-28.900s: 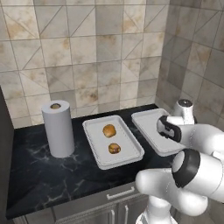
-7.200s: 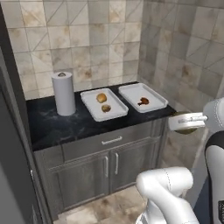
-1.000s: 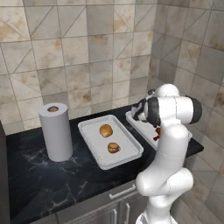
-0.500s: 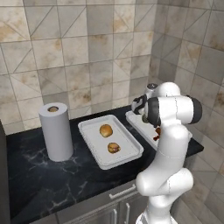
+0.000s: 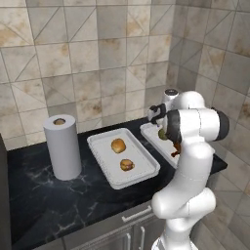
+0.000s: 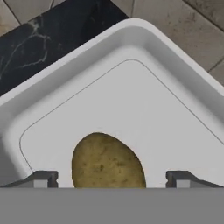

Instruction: Place one potato and one chicken drumstick in each tupperware on the nearby counter, to pack two identical lunches.

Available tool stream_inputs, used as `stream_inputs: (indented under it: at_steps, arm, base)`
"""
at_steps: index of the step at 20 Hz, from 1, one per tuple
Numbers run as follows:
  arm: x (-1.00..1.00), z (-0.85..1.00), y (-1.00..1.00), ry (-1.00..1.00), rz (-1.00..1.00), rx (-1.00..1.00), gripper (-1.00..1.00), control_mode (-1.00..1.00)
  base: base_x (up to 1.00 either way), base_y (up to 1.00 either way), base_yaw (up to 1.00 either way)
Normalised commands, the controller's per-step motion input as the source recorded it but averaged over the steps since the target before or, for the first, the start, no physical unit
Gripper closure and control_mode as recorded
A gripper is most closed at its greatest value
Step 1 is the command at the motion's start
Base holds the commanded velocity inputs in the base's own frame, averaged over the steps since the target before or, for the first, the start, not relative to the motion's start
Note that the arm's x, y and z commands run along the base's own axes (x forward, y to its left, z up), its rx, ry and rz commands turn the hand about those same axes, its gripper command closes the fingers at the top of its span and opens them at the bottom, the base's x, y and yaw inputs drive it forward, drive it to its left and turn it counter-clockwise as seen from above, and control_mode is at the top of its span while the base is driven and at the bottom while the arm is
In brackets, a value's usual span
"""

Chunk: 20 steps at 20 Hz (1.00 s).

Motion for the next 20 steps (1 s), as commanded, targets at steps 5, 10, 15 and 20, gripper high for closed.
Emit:
stream_inputs:
  at_steps: [5,10,15,20]
  arm:
    - [-1.0,0.4,0.33,-0.02,0.02,-0.02,-1.0,-1.0]
    - [-1.0,0.67,0.6,-0.17,0.1,-0.1,-1.0,-1.0]
    - [-0.95,0.99,0.27,-0.29,0.1,-0.09,-1.0,-1.0]
    - [-0.93,1.0,0.07,-0.26,0.08,-0.01,-1.0,-1.0]
  base:
    - [0.0,0.0,0.0]
    - [0.0,0.0,0.0]
    - [0.0,0.0,0.0]
    - [0.0,0.0,0.0]
